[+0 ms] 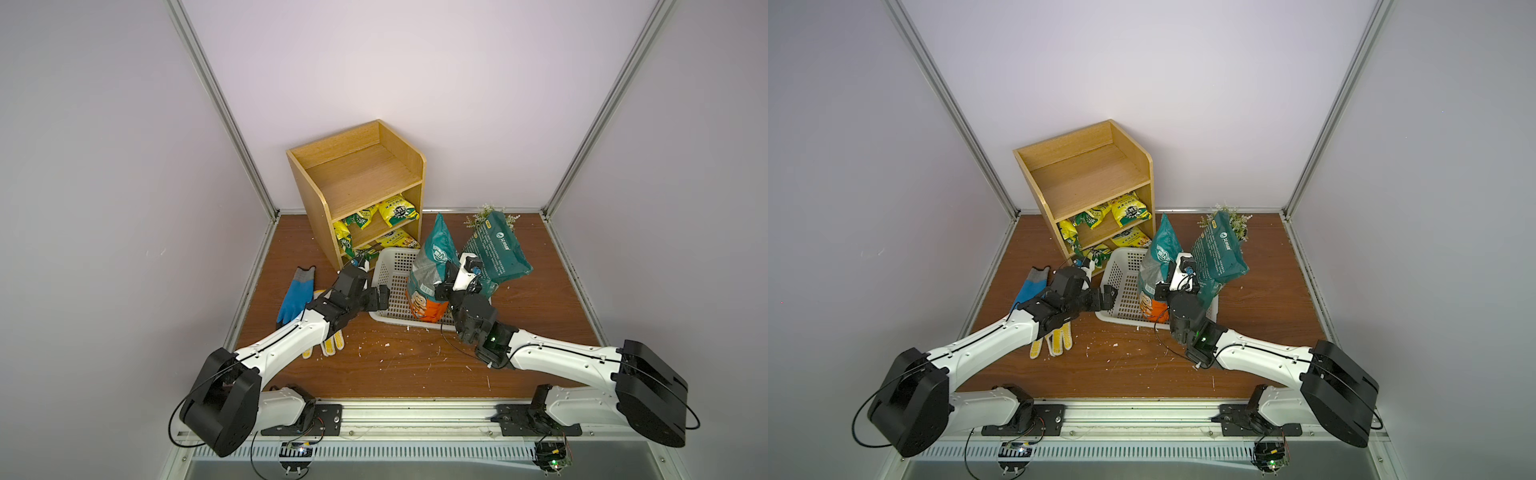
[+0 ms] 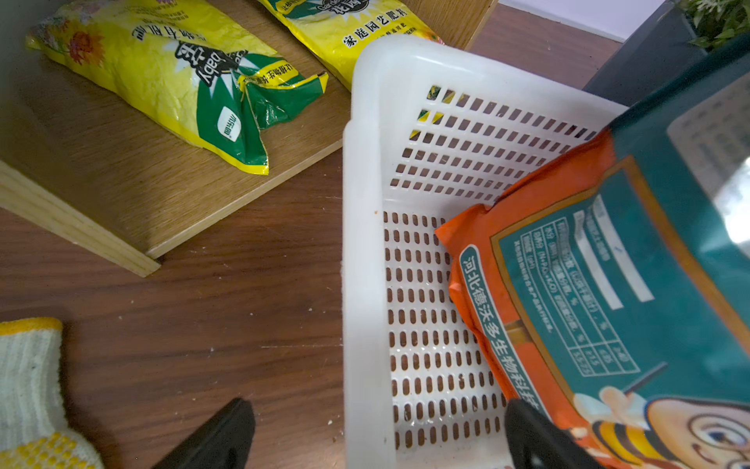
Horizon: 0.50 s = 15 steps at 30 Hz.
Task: Take down the fertilizer bag from the shelf
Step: Place the fertilizer bag in the storage box.
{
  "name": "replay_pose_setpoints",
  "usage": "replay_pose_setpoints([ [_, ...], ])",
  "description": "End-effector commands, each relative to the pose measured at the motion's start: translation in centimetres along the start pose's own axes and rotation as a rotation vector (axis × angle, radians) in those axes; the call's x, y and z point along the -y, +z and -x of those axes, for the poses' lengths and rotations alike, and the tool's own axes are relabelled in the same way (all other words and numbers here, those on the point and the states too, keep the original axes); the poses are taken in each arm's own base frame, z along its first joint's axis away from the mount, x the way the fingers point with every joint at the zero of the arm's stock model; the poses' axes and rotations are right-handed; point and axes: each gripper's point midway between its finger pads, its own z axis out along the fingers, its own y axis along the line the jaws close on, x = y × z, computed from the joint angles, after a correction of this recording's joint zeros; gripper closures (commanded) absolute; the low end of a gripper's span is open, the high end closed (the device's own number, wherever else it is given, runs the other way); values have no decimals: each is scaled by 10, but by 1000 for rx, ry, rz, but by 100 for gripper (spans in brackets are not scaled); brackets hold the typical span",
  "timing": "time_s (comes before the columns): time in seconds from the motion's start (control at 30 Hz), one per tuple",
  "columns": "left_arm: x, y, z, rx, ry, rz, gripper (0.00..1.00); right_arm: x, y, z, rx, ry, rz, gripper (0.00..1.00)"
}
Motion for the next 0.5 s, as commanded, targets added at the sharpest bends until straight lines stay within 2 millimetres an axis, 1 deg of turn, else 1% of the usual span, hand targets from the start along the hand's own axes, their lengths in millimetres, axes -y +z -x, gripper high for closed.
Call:
replay_pose_setpoints([
  [0.0, -7, -3, 12, 30, -9, 44, 0, 13, -1, 22, 45, 85, -64, 100],
  [0.07, -12, -2, 11, 33, 0, 66, 0, 29, -4, 11, 24, 112, -95, 100],
  [0.17, -17, -2, 12, 39, 25, 92, 0, 46, -6, 8, 10, 124, -119, 100],
  [0.23, -16, 1, 13, 43, 40, 90, 0, 48, -5, 13, -5, 102, -106, 78],
  [0.27, -15, 3, 13, 42, 44, 88, 0, 46, -5, 19, -6, 88, -91, 68],
  [0.3, -14, 6, 14, 44, 44, 80, 0, 43, -5, 27, -2, 73, -72, 62],
  [0.4, -5, 14, 15, 29, 39, 42, 0, 29, -9, 55, 25, 56, 3, 52],
  [0.47, 1, 19, 15, 13, 31, 15, 0, 20, -13, 77, 47, 54, 46, 49],
])
